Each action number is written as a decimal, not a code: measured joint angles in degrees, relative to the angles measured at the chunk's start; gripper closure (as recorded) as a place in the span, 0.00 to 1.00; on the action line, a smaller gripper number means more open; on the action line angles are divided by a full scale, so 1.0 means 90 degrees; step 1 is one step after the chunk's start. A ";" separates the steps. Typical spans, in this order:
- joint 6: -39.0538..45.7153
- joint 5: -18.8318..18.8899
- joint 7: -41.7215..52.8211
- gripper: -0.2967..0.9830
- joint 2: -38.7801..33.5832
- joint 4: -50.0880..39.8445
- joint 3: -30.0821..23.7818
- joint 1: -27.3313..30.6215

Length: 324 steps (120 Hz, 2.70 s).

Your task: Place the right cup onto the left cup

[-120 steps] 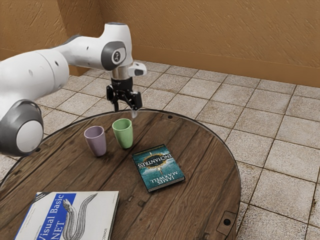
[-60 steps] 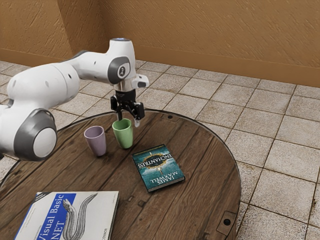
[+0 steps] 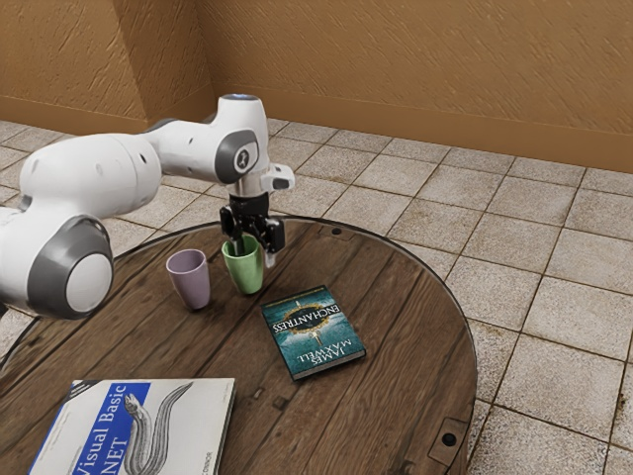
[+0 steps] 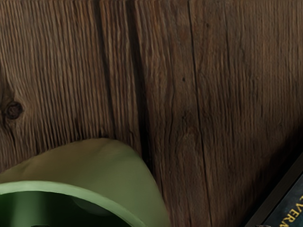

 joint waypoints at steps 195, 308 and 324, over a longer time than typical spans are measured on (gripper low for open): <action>0.0666 0.0248 -0.0105 0.85 -0.3170 -0.2948 0.0548 -0.0096; 0.1084 0.0240 -0.0152 0.85 -0.3131 -0.3307 0.0641 -0.0063; 0.1146 0.0238 -0.0160 0.85 -0.3062 -0.3311 0.0642 -0.0050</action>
